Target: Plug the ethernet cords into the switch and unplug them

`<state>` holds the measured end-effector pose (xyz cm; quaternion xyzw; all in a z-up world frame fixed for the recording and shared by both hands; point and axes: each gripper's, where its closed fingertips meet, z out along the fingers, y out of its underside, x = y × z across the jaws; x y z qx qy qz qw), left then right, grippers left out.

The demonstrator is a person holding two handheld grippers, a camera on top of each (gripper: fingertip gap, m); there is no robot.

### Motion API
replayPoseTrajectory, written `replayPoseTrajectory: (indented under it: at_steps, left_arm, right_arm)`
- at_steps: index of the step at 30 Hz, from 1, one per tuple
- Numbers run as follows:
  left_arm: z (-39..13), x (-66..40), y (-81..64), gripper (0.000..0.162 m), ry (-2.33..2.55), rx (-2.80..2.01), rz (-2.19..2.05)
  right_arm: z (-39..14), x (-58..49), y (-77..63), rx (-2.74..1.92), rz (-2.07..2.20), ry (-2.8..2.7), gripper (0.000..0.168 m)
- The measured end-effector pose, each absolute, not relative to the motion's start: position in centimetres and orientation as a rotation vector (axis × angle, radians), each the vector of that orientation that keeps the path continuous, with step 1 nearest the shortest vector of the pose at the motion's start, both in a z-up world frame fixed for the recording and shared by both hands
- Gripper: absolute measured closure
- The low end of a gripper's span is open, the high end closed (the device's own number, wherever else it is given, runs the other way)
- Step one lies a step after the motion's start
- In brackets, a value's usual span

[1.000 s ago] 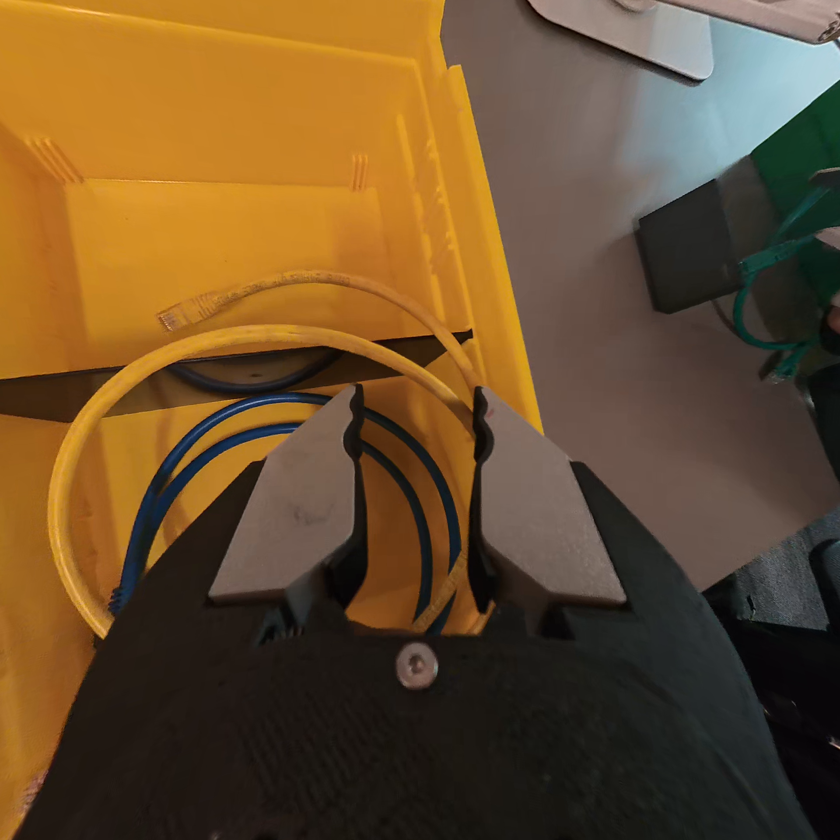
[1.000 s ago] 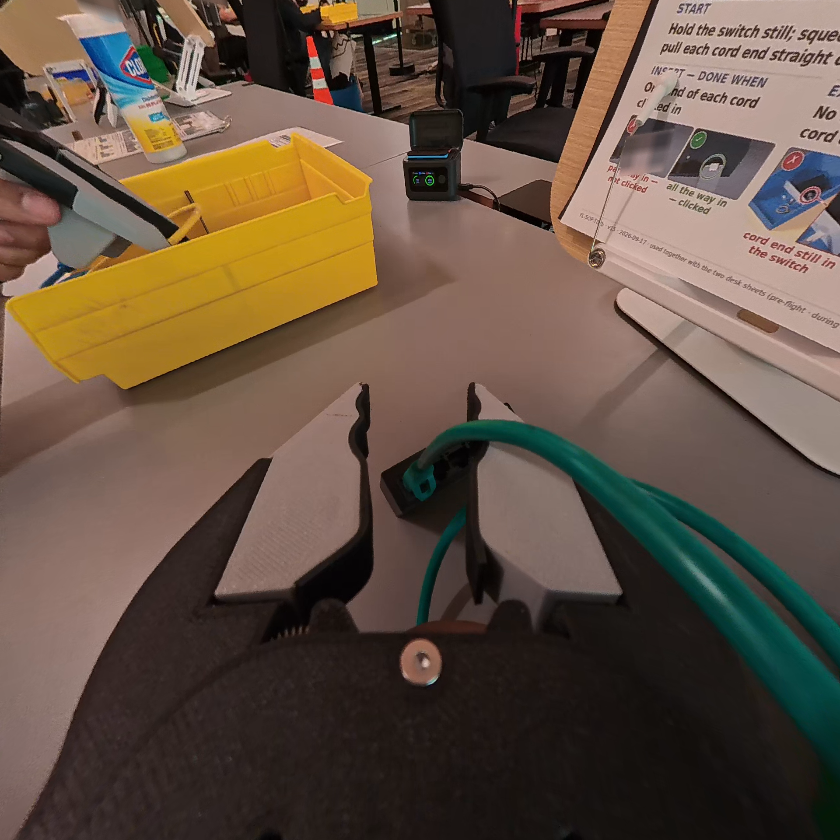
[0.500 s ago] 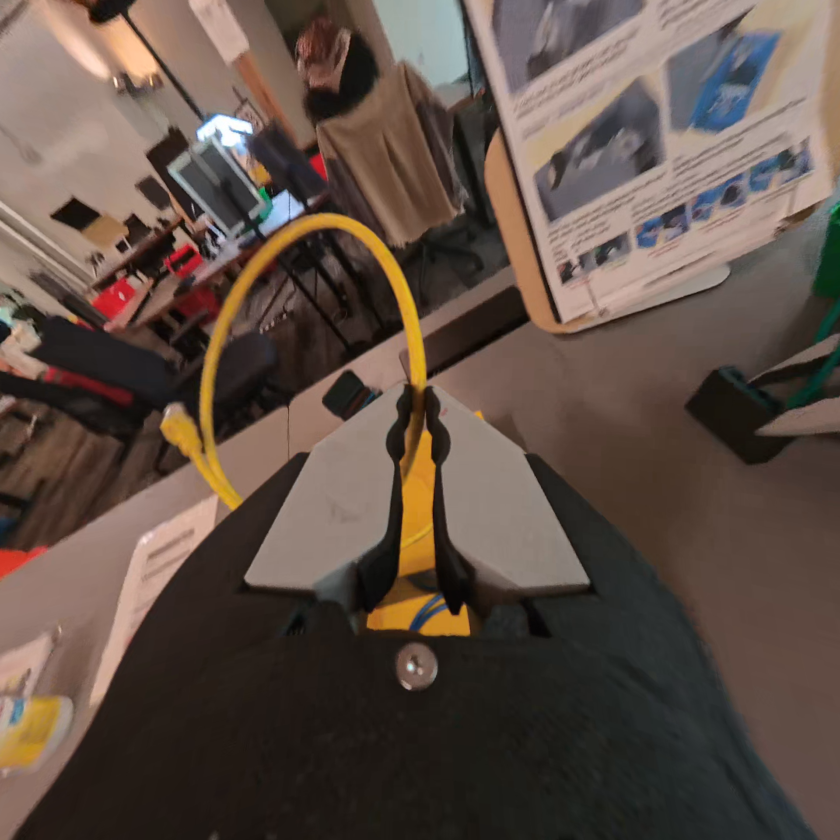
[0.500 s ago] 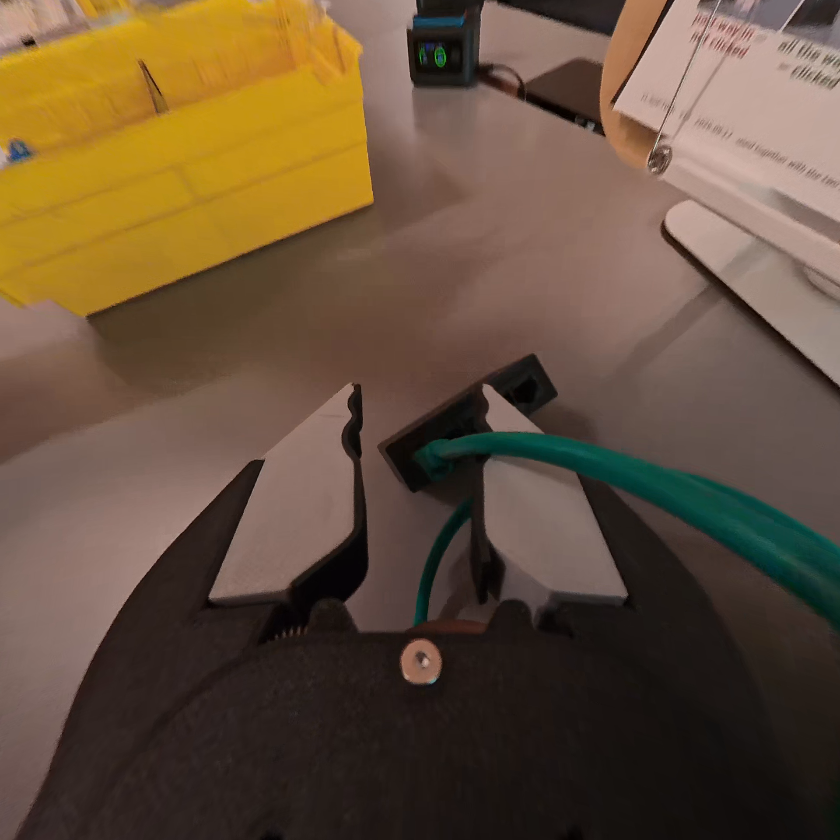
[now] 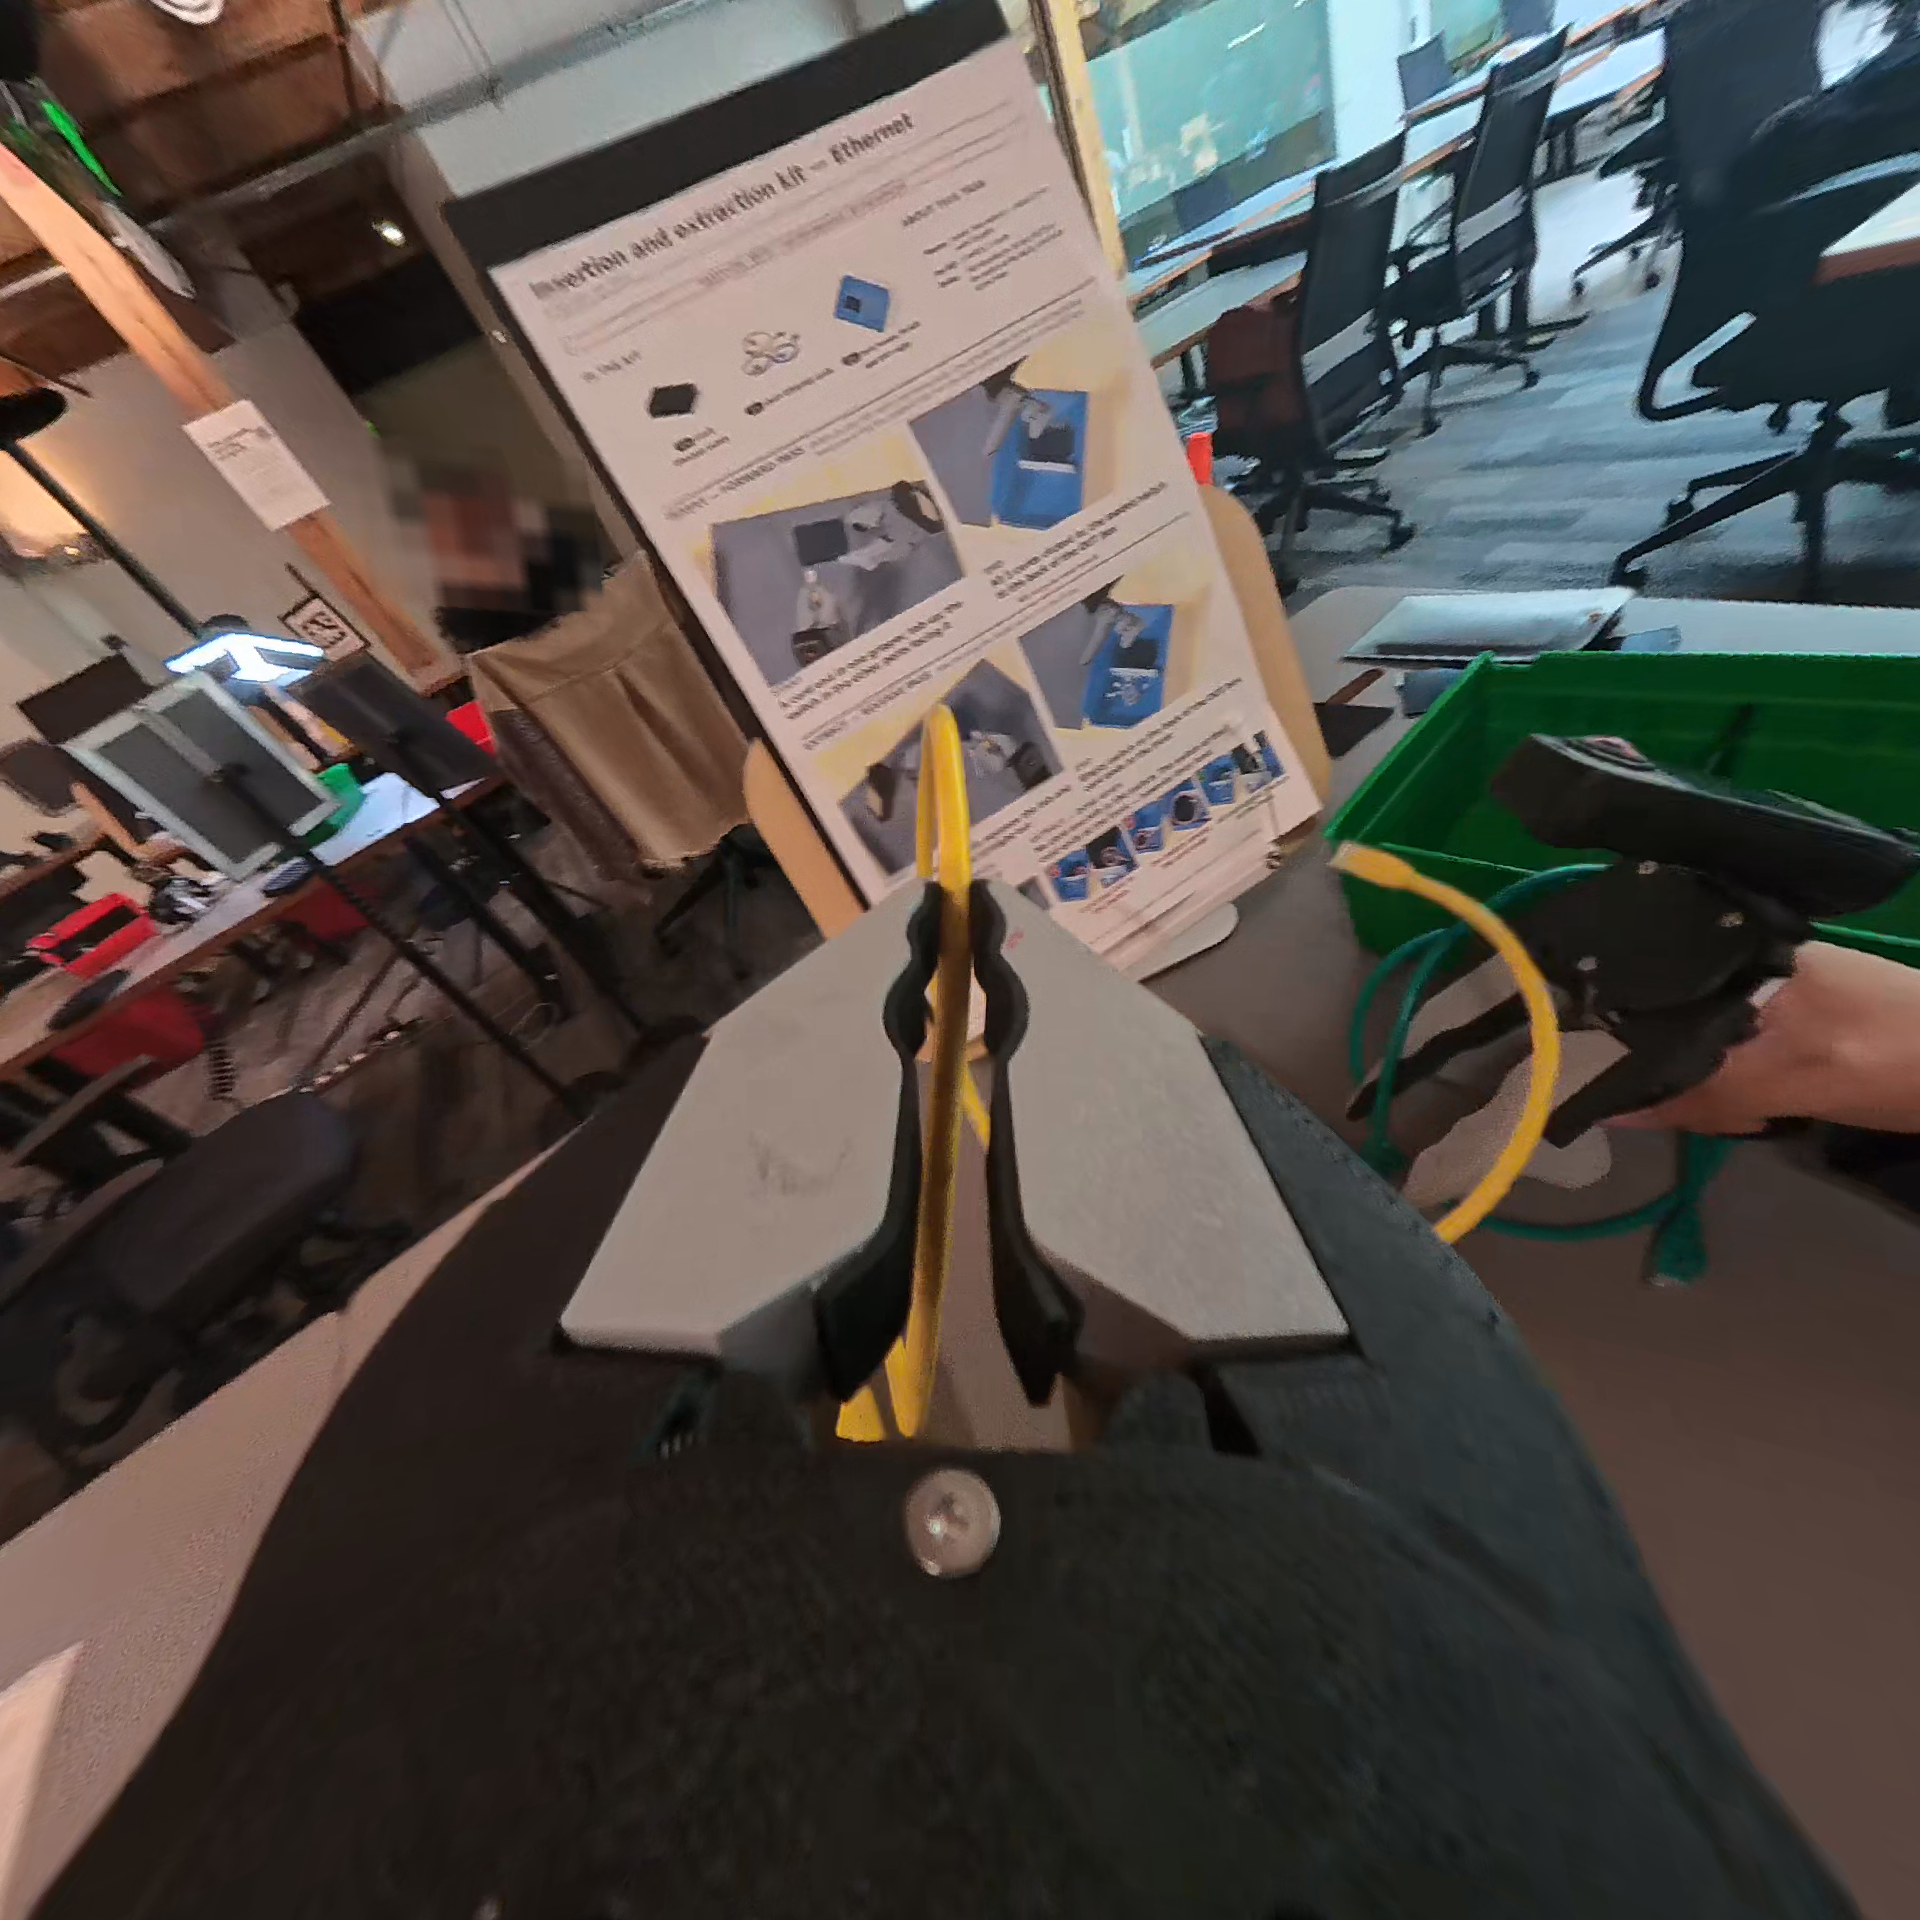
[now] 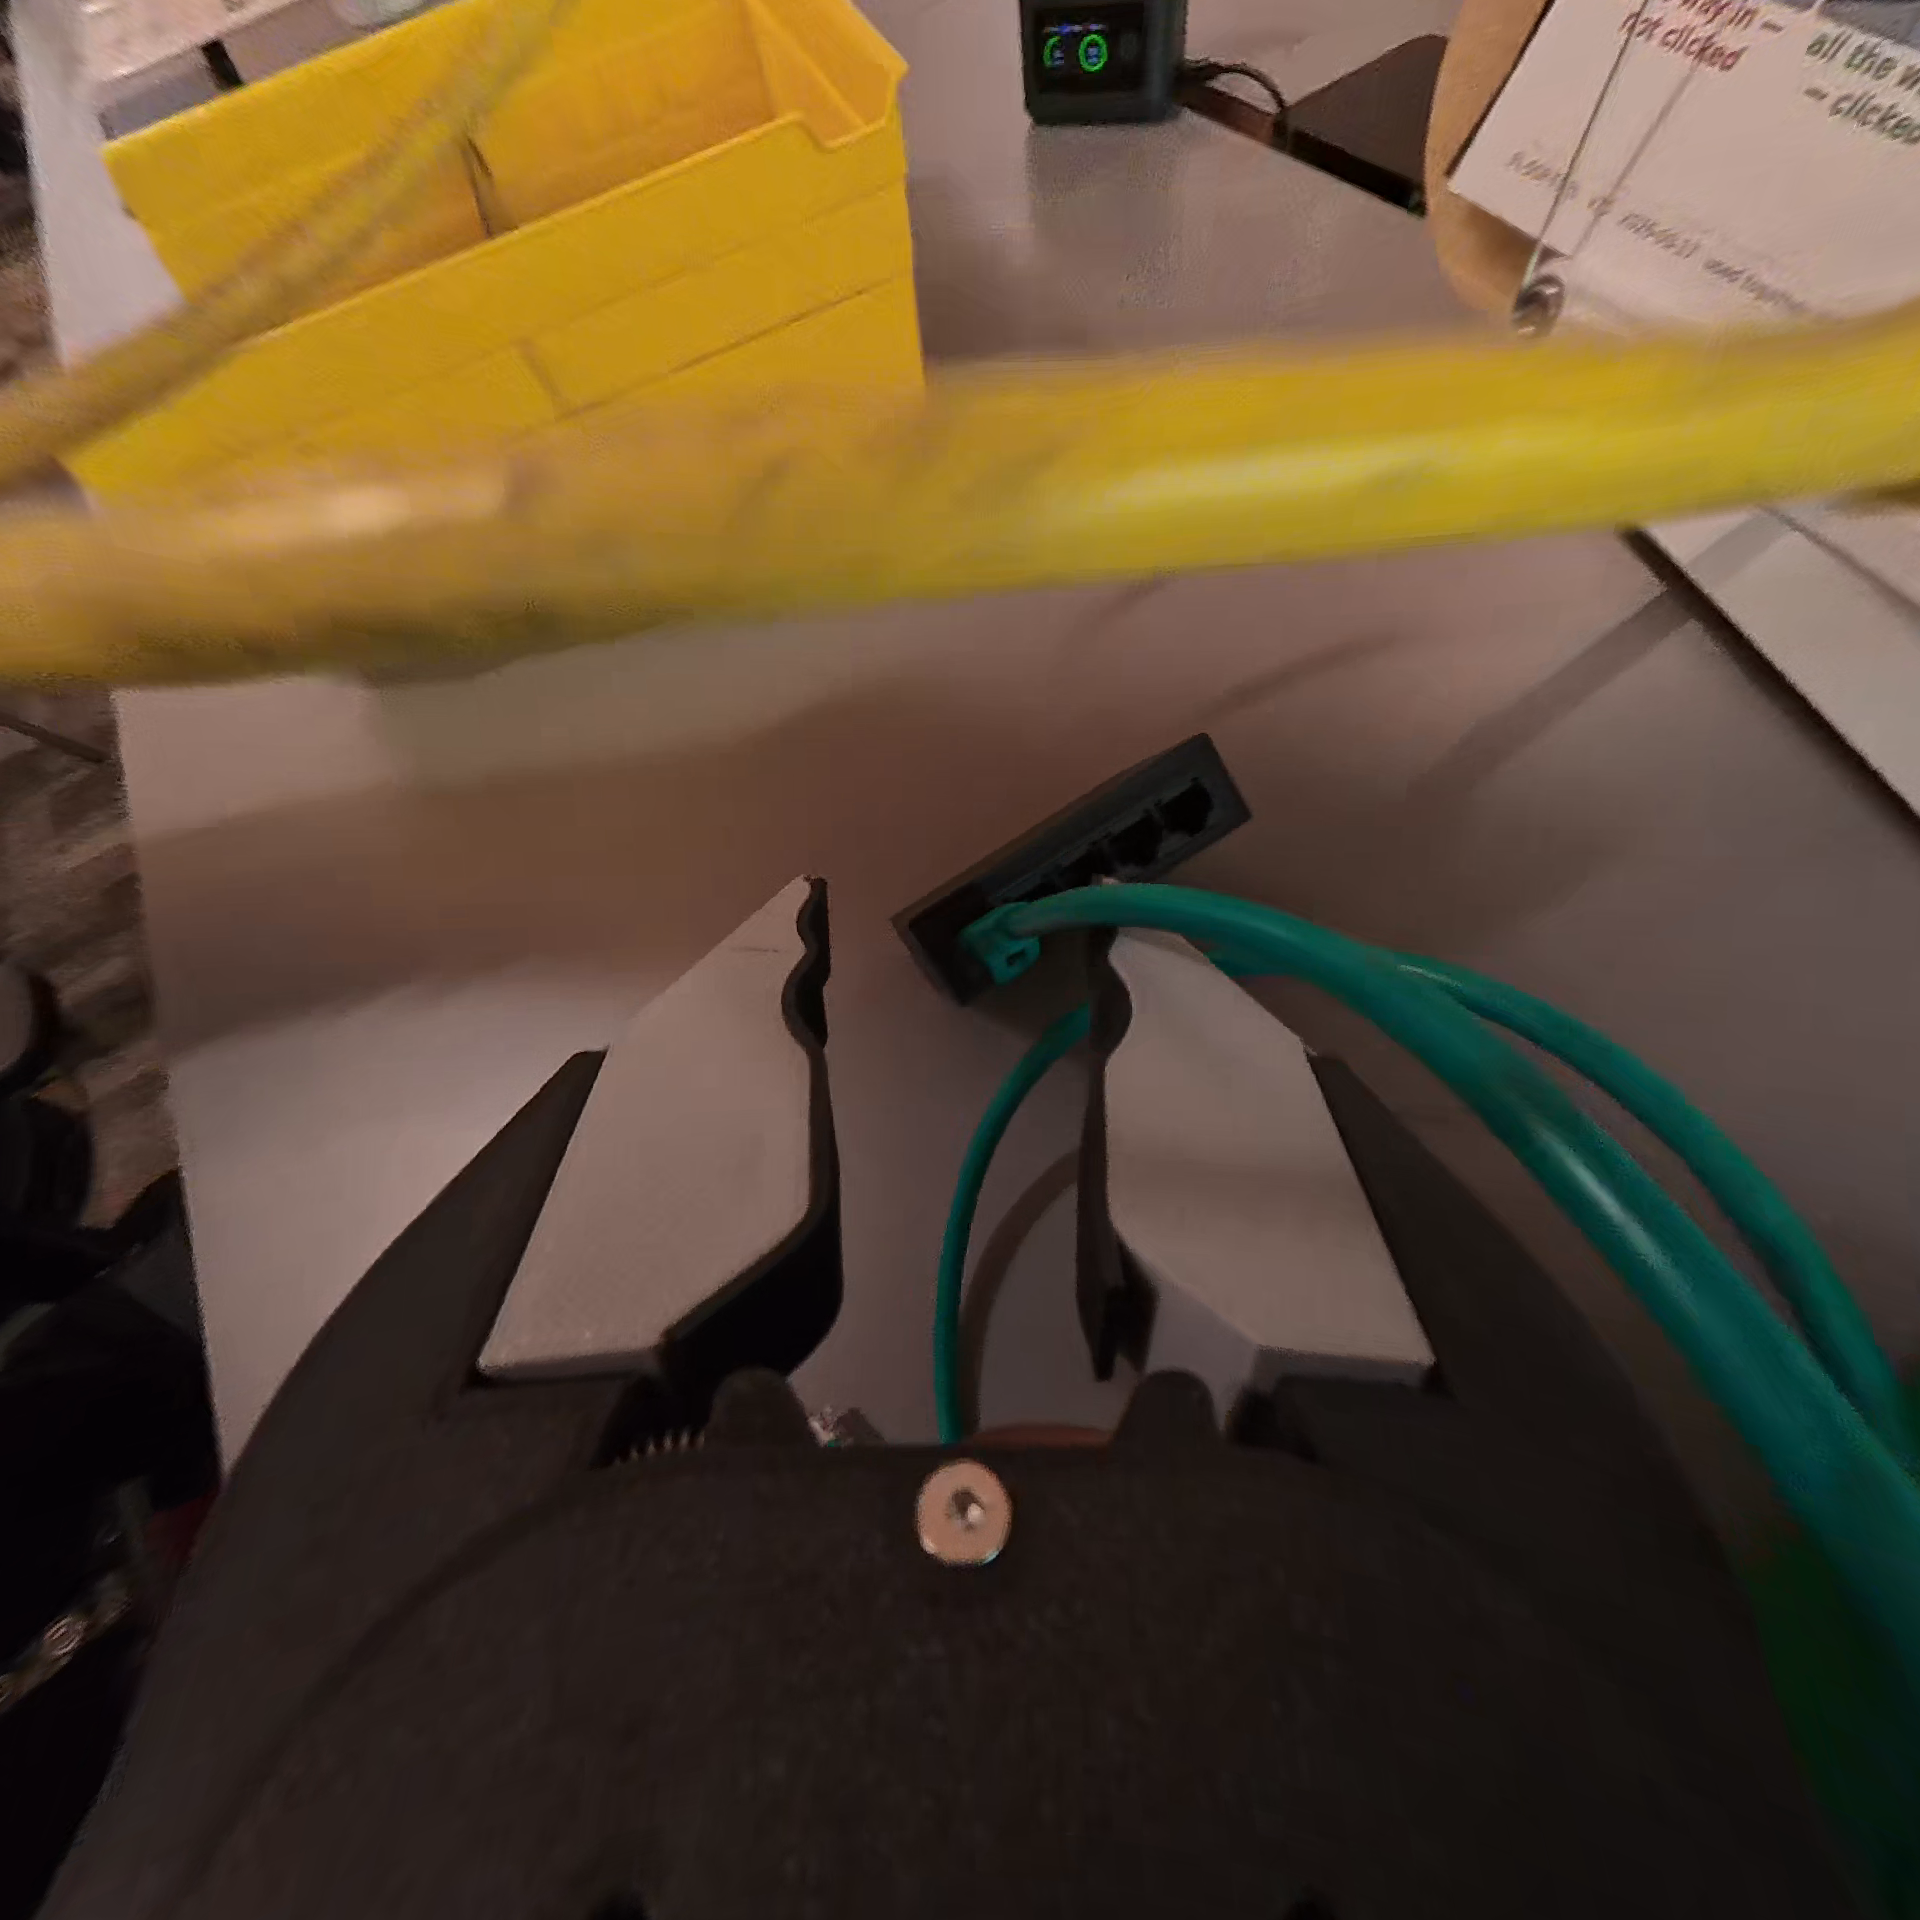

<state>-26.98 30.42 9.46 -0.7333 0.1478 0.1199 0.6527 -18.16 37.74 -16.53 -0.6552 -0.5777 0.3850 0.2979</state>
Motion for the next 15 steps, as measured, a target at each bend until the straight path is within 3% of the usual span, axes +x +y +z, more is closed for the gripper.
replayPoseTrajectory:
  at_steps: [6, 15]
  left_arm:
    - [4.0, -24.3, 34.0, 0.158, 0.381, -1.650, 0.034]
    - [0.1, -25.2, 36.5, 0.158, 0.251, -1.392, -0.027]
  right_arm:
    - [-15.2, -18.7, 35.5, -1.636, 1.233, -1.576, 0.117]
    - [-13.7, -19.1, 36.0, -1.553, 1.291, -1.487, 0.119]
